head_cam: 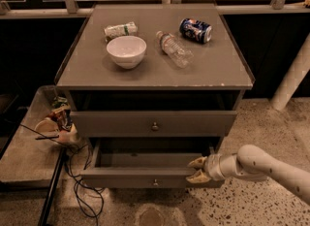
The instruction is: Open middle drawer
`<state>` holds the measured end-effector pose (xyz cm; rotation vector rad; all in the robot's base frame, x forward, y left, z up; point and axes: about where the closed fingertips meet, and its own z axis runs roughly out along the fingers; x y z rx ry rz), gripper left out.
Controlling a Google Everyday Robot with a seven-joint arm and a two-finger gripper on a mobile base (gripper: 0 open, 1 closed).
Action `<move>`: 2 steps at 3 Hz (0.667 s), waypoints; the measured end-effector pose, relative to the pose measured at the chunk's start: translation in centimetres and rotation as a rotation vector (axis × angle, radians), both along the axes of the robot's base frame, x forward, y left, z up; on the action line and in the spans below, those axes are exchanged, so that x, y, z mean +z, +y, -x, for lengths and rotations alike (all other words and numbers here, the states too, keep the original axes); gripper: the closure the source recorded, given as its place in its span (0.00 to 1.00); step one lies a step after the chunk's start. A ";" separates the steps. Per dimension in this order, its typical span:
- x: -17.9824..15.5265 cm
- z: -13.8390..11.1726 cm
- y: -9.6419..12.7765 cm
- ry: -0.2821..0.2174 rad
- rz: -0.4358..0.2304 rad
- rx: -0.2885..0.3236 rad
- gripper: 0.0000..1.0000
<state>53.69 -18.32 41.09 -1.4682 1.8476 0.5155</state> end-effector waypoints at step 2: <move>0.0 0.0 0.0 0.000 0.000 0.000 0.60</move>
Offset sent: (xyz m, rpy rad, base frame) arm 0.0000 0.0000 0.0000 0.0000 0.0000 0.0000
